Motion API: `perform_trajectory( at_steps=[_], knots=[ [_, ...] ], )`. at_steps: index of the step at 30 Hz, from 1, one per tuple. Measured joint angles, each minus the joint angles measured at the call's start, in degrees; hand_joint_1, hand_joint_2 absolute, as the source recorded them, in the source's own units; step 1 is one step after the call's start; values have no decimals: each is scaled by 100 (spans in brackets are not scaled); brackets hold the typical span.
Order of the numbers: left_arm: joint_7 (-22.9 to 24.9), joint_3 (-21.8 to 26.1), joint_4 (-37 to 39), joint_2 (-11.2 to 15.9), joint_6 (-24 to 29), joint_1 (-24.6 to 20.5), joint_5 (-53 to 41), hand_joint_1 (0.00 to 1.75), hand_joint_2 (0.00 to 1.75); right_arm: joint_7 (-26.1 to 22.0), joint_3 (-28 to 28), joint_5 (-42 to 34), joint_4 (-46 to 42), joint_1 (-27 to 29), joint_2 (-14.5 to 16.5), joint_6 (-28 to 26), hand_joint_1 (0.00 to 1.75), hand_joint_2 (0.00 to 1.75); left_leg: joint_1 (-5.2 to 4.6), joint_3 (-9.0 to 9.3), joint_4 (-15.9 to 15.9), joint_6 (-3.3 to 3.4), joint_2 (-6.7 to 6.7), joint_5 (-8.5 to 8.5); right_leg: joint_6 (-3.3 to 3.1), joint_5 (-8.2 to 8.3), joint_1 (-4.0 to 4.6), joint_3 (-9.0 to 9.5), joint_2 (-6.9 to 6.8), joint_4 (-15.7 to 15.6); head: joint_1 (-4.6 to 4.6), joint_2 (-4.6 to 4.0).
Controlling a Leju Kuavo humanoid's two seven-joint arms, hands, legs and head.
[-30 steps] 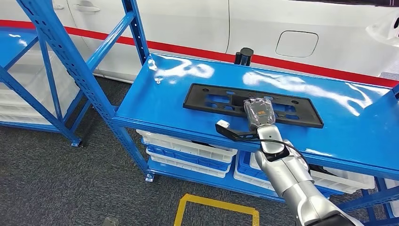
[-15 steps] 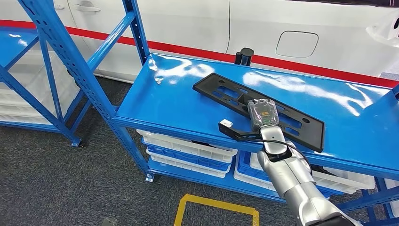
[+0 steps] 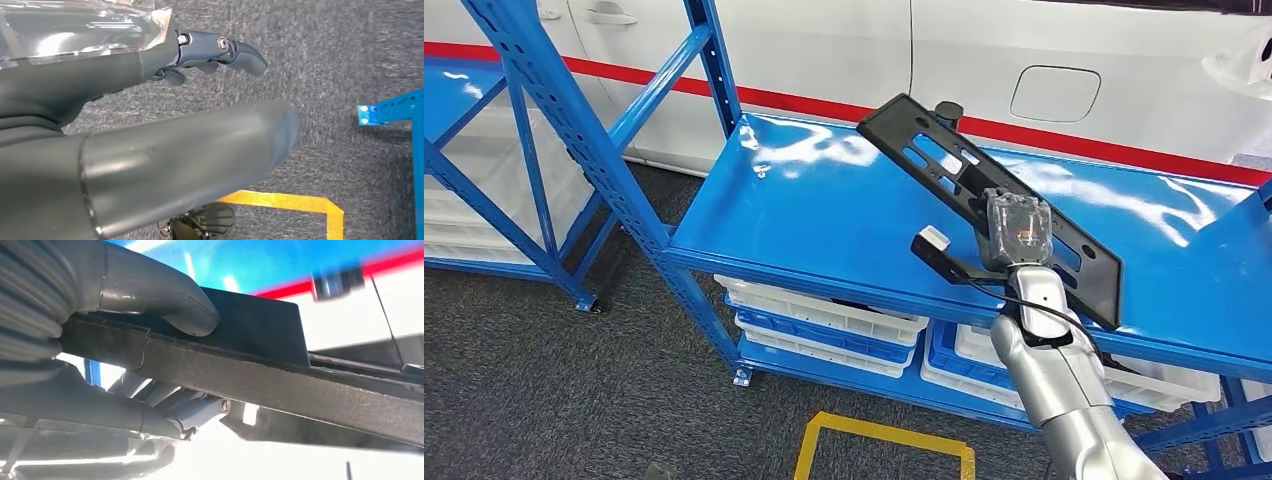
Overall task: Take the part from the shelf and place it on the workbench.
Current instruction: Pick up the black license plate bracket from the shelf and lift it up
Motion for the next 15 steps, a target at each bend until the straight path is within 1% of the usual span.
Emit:
perform_trajectory(
  at_steps=[3,5,9,13,15],
  knots=[
    [-68,11,-4,-21,-64,-3,-38,0,0,-179,-264,-398,-578,193,-80,-163,175,175,0,0,0,0,0,0,0,0,-1,0,0,0,-1,0],
    [-196,18,-11,-40,-57,-3,-49,0,0,-331,-447,-701,-994,312,-185,-236,175,175,-1,-2,1,0,-2,0,0,0,-2,-1,-2,-1,1,0],
    [-528,78,-30,-74,114,-12,-42,0,0,-647,-741,-1269,-1683,502,-450,-459,175,175,-5,-5,1,2,0,-2,1,1,-3,-1,0,-1,0,0],
    [-1044,141,-66,-94,58,-13,-31,0,0,-852,-915,-1616,-2158,656,-631,-641,175,175,-5,-3,1,3,2,-2,2,1,-3,-1,1,-2,-1,0],
    [-1180,180,-72,-104,10,-12,-3,0,0,-954,-981,-1796,-2397,720,-716,-719,175,175,-4,-4,1,3,1,-2,2,1,-2,-1,0,-2,-2,0]
  ],
)
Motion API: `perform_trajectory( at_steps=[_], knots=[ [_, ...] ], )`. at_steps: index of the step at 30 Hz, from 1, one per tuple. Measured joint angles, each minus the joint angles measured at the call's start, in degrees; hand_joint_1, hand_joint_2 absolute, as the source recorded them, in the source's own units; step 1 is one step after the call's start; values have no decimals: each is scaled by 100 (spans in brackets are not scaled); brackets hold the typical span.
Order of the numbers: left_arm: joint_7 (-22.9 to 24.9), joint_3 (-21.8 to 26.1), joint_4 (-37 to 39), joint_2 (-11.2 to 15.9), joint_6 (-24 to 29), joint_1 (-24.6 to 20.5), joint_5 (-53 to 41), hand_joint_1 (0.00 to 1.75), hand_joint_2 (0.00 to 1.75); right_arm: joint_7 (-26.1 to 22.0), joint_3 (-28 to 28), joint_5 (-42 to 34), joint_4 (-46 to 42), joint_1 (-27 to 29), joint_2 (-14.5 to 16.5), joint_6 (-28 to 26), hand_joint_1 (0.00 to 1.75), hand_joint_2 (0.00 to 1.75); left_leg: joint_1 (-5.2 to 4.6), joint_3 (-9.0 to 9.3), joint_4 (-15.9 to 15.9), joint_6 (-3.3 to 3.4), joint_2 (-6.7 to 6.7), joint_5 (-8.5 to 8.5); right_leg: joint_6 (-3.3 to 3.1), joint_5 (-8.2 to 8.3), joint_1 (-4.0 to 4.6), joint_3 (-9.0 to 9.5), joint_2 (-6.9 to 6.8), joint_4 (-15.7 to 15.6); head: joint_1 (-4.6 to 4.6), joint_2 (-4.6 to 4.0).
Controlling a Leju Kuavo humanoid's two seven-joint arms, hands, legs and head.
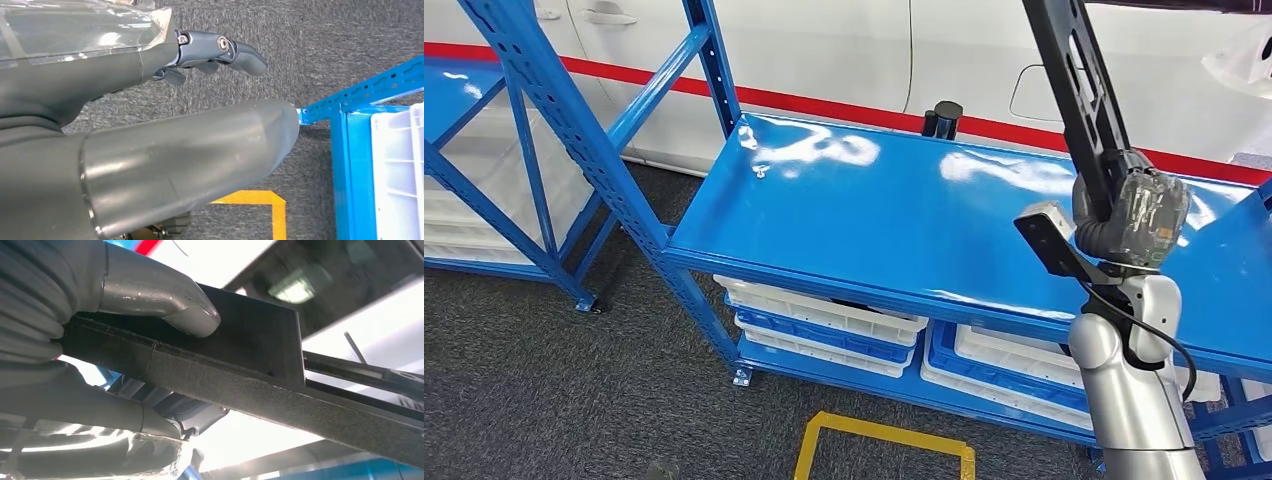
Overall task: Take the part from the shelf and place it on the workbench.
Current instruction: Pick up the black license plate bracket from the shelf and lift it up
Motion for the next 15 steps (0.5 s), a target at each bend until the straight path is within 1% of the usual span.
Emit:
perform_trajectory(
  at_steps=[9,15],
  knots=[
    [-105,149,0,-49,6,3,109,0,0,-400,-174,-564,-937,49,-371,-522,175,175,2,0,0,0,0,0,0,-1,1,0,0,0,2,0],
    [-90,281,0,-91,69,12,213,0,0,-537,-243,-658,-1502,135,-494,-702,175,175,1,0,0,2,1,-2,0,-1,1,0,1,0,2,0]
  ],
)
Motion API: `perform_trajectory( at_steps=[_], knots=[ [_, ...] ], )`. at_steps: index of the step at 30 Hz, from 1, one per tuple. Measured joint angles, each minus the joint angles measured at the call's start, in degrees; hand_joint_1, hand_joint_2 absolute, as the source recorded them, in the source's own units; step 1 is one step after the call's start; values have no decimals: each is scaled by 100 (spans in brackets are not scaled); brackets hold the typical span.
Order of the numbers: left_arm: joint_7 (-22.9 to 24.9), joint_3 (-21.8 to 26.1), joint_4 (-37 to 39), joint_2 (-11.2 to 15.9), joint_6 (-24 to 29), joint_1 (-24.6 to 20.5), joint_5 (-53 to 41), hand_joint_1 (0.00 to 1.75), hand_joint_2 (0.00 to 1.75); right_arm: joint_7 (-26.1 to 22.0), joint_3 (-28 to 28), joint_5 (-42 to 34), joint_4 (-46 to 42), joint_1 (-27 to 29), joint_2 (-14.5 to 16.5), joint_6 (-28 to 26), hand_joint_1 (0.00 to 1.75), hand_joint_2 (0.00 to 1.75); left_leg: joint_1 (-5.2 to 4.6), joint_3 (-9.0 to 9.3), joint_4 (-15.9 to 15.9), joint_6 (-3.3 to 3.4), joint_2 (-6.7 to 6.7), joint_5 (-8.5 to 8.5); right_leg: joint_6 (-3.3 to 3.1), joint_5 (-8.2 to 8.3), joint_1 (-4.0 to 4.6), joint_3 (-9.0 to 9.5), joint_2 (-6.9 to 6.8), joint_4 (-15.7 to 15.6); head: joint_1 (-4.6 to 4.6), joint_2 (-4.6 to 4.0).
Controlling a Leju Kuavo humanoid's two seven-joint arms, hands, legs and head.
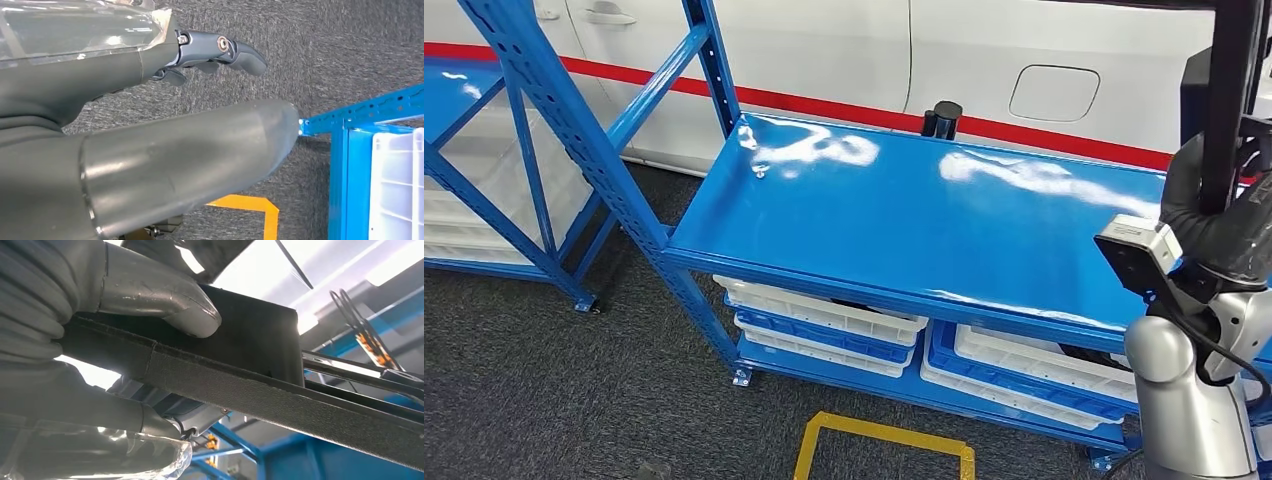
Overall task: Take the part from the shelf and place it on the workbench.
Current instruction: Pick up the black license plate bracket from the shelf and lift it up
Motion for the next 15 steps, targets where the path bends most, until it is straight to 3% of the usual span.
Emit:
perform_trajectory(
  at_steps=[6,15],
  knots=[
    [43,106,4,-19,124,16,57,0,0,-200,-20,-457,-335,170,-74,-44,175,175,0,1,0,0,-1,0,0,0,0,1,0,0,-1,0],
    [131,414,17,-35,-125,110,349,0,0,-1016,-17,-2266,-642,722,-110,-52,175,175,-30,3,17,51,-1,-43,35,-17,-42,13,-1,-10,-2,0]
  ],
)
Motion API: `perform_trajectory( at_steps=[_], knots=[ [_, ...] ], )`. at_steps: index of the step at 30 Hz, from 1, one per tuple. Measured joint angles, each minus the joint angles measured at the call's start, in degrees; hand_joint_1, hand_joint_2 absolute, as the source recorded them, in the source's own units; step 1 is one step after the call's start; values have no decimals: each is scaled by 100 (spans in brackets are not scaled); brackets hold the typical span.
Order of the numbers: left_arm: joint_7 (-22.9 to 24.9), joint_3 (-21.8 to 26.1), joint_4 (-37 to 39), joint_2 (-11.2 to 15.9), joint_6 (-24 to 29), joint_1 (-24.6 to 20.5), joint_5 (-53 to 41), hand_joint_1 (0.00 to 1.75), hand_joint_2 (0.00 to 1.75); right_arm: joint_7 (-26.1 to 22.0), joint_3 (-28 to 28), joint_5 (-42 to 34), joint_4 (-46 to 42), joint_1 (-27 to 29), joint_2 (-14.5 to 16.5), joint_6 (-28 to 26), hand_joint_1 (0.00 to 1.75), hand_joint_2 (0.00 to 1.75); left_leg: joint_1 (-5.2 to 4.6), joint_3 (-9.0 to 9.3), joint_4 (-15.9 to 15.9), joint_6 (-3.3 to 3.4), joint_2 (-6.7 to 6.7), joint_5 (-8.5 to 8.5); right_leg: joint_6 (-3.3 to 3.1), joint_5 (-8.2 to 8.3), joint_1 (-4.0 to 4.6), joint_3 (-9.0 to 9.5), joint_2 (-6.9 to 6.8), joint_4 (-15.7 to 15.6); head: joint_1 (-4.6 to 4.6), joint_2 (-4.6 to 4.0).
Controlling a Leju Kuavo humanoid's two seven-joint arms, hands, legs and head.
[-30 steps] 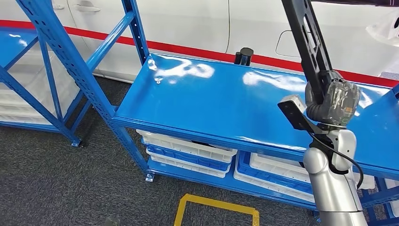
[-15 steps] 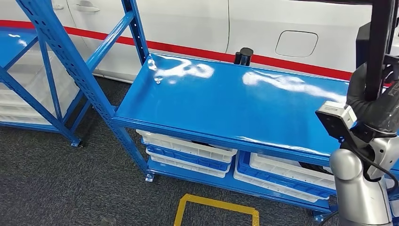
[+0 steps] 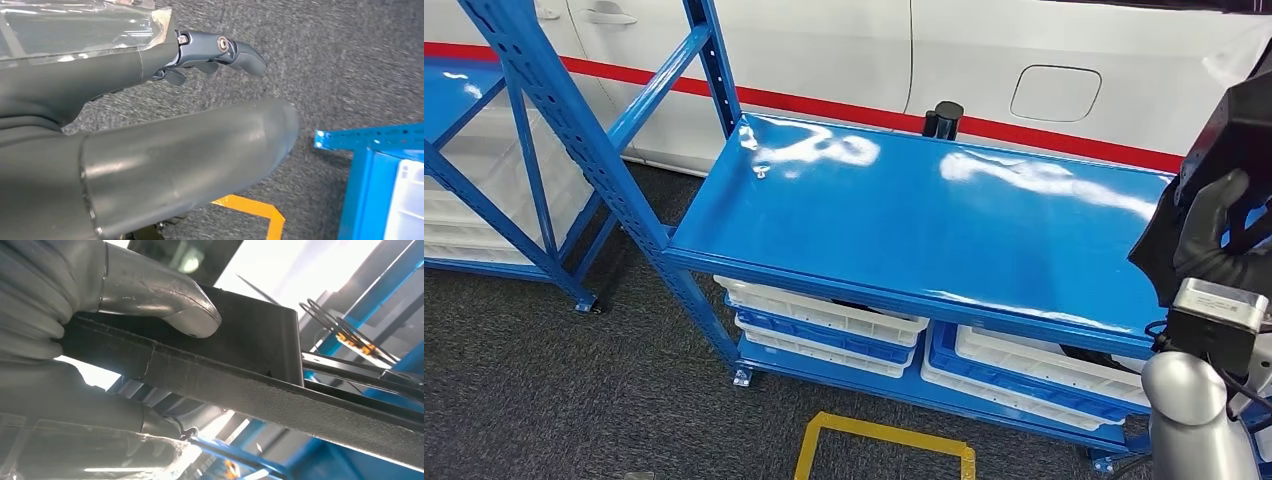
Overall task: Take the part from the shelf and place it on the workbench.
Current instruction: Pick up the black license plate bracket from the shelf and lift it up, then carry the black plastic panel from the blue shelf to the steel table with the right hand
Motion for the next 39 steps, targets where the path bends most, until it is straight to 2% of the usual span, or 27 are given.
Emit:
perform_trajectory(
  at_steps=[4,6,7,9,10,11,12,13,14,15,16,17,18,20,21,22,23,25,26,27,28,31,32,33,36,37,39],
  knots=[
    [5,70,6,8,40,37,-1,0,0,-163,-1,-370,-114,282,-17,4,175,175,-36,9,-3,67,0,-16,53,-7,-26,14,0,-8,-1,0],
    [10,92,9,9,56,36,-10,0,0,-217,-4,-620,-174,388,-37,60,175,175,-7,53,-64,118,11,21,66,-88,-35,-22,3,96,2,0],
    [12,98,9,11,66,35,-20,0,0,-250,-6,-763,-207,451,-45,103,175,175,13,75,-97,140,16,37,52,-194,-34,-102,7,277,12,0],
    [12,110,11,12,81,36,-54,0,0,-343,-14,-1021,-277,642,-50,178,175,175,33,89,-118,158,14,47,2,-523,-36,-456,16,1013,30,0],
    [15,116,15,11,82,39,-67,0,0,-397,-24,-1114,-311,770,-46,195,175,175,34,87,-117,159,7,46,1,-650,-36,-649,17,1402,36,0],
    [18,122,19,10,82,45,-76,0,0,-456,-38,-1191,-348,912,-40,202,175,175,36,84,-114,157,0,45,24,-711,-41,-789,18,1671,37,0],
    [24,129,23,9,82,52,-80,0,0,-510,-56,-1247,-384,1042,-34,203,175,175,39,83,-111,154,-7,45,71,-670,-49,-817,18,1702,38,0],
    [34,135,26,8,82,59,-87,0,0,-565,-79,-1292,-426,1158,-26,203,175,175,46,83,-106,147,-12,45,137,-542,-62,-730,18,1497,38,0],
    [51,140,27,7,82,64,-101,0,0,-613,-102,-1320,-469,1248,-17,202,175,175,54,82,-94,129,-15,43,207,-367,-81,-540,16,1097,38,0],
    [74,143,28,11,85,65,-115,0,0,-655,-121,-1339,-508,1316,-4,200,175,175,56,75,-76,99,-17,39,245,-210,-93,-321,20,688,42,0],
    [95,144,30,16,90,64,-128,0,0,-689,-136,-1351,-543,1378,12,198,175,175,52,69,-57,62,-20,36,247,-73,-95,-161,36,382,42,0],
    [110,145,32,21,98,64,-136,0,0,-711,-145,-1358,-569,1424,29,198,175,175,42,59,-28,24,-23,33,220,-8,-90,-69,53,204,44,0],
    [115,145,33,27,108,64,-138,0,0,-724,-148,-1361,-584,1455,49,198,175,175,32,44,-6,-12,-28,38,165,10,-78,-60,73,183,41,0],
    [113,146,38,35,137,68,-139,0,0,-733,-149,-1360,-597,1479,84,199,175,175,32,6,43,-69,-35,40,60,29,-94,-121,87,195,28,0],
    [110,146,40,40,150,74,-139,0,0,-735,-148,-1358,-597,1475,100,200,175,175,42,-33,110,-102,-33,-35,-3,53,-108,-155,84,204,15,0],
    [107,146,43,44,160,80,-140,0,0,-737,-147,-1356,-597,1472,113,201,175,175,56,-98,264,-138,-26,-189,-63,87,-121,-190,74,201,2,0],
    [103,146,46,46,166,86,-142,0,0,-737,-147,-1356,-598,1469,123,202,175,175,75,-201,535,-176,-16,-420,-118,122,-121,-231,63,199,-8,0],
    [96,146,52,44,170,92,-145,0,0,-737,-147,-1357,-597,1471,140,205,175,175,108,-451,1273,-238,-1,-905,-184,189,-90,-323,40,202,-25,0],
    [93,146,54,44,171,95,-145,0,0,-737,-147,-1361,-596,1473,148,208,175,175,123,-516,1551,-253,2,-1033,-195,222,-74,-370,31,204,-24,0],
    [91,148,56,45,172,99,-145,0,0,-737,-146,-1367,-595,1474,154,210,175,175,133,-482,1634,-255,3,-1047,-194,254,-60,-412,26,206,-25,0],
    [90,151,57,45,172,102,-144,0,0,-737,-146,-1372,-594,1474,157,212,175,175,138,-327,1482,-243,3,-961,-188,287,-49,-449,24,207,-25,0],
    [86,165,57,58,175,94,-143,0,0,-737,-145,-1378,-594,1471,161,212,175,175,122,488,301,-149,9,-621,-143,367,-23,-503,20,204,-20,0],
    [81,170,58,64,178,92,-143,0,0,-737,-144,-1379,-593,1465,163,214,175,175,103,640,58,-121,13,-576,-114,393,-18,-505,15,198,-19,0],
    [74,174,58,70,182,90,-143,0,0,-737,-141,-1382,-591,1460,166,216,175,175,81,697,-52,-103,17,-567,-80,421,-19,-508,9,192,-22,0],
    [50,188,62,75,201,93,-139,0,0,-725,-126,-1386,-580,1449,178,242,175,175,67,653,-141,-10,31,-432,27,441,-21,-556,3,212,-32,0],
    [42,197,63,75,209,91,-137,0,0,-717,-121,-1376,-572,1445,182,253,175,175,80,622,-181,37,42,-365,22,338,-13,-619,6,321,-22,0],
    [24,219,64,74,220,90,-135,0,0,-684,-111,-1320,-551,1440,194,279,175,175,88,523,-218,87,59,-239,-38,-72,-11,-846,16,886,-1,0]
  ],
)
